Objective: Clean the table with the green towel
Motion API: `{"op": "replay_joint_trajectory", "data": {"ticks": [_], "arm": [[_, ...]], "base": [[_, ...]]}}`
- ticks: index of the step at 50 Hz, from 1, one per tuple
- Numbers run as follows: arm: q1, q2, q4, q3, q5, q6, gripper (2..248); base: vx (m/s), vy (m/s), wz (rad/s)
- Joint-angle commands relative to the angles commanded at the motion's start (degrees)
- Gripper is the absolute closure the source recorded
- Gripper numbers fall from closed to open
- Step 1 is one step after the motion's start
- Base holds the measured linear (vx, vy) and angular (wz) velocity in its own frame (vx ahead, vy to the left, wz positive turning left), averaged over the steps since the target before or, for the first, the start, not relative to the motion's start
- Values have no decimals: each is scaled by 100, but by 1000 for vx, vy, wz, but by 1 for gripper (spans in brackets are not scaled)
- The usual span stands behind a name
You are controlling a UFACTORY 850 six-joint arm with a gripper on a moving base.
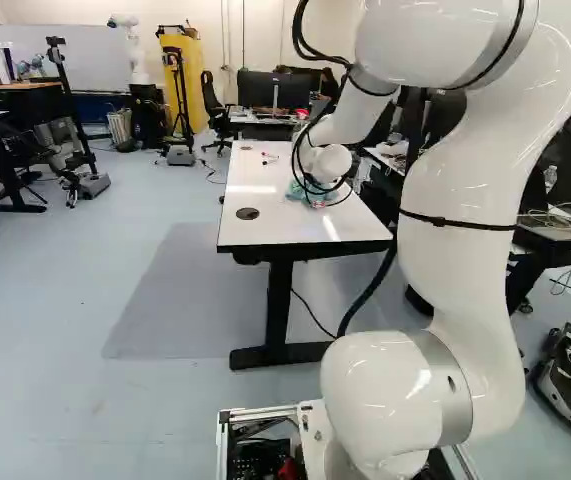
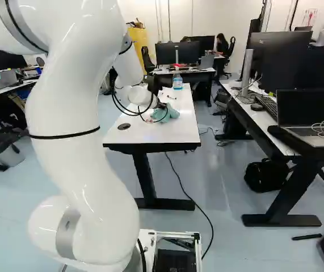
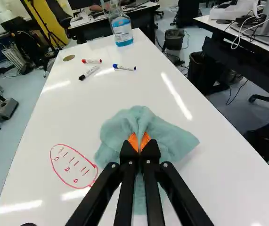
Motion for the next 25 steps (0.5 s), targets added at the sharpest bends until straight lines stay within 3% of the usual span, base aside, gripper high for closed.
{"op": "replay_joint_trajectory", "data": {"ticks": [25], "arm": [[0, -245, 0, -41, 0, 0, 226]], "base": [[0, 0, 0]]}}
